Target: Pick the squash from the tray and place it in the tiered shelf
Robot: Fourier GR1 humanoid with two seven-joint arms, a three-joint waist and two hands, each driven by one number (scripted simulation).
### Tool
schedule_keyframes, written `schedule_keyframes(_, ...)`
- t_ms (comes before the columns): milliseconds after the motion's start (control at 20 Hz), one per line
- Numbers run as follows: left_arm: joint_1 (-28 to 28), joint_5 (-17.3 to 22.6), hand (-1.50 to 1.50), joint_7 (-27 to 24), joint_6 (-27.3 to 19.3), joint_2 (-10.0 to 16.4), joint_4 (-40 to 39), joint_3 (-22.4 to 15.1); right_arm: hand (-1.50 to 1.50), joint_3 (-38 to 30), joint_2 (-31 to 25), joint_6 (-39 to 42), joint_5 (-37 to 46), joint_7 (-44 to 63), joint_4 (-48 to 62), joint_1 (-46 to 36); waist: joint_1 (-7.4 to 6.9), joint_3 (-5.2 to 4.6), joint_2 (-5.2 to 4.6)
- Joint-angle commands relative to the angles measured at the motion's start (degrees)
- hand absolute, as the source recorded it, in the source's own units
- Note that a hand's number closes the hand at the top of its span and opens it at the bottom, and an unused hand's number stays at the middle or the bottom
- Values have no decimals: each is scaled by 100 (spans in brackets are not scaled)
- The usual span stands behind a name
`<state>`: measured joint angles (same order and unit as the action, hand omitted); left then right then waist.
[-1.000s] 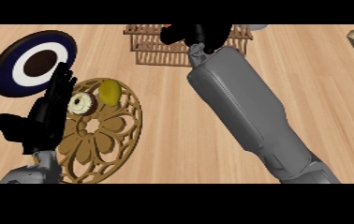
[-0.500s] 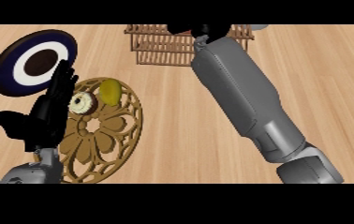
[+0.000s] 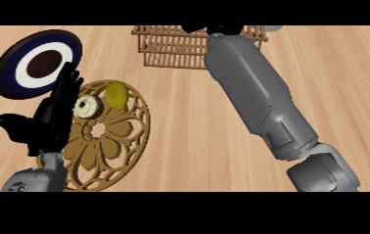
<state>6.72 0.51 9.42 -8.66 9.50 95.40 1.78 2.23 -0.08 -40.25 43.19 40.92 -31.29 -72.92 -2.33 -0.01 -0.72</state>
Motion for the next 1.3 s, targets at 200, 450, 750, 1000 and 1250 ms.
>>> schedule_keyframes(200,100,-120,0,316,-122,-36,169,-14,-150,-444,-150,-107,-630,-1042,-60,-343,87,3,33)
schedule_keyframes(450,-10,-212,0,46,-191,-119,-1,28,-150,-598,-67,-639,-675,-989,-431,-310,184,0,63)
schedule_keyframes(750,-324,69,0,-44,79,119,122,355,-150,-530,-511,-491,-431,-110,-1526,385,370,0,141)
schedule_keyframes(1000,-696,147,0,-178,196,177,270,441,-150,-415,-831,-108,-190,660,-2812,1334,461,0,189)
schedule_keyframes(1250,-440,0,0,-8,-34,63,146,413,-150,-437,-1413,949,-562,1112,-4746,2249,598,3,201)
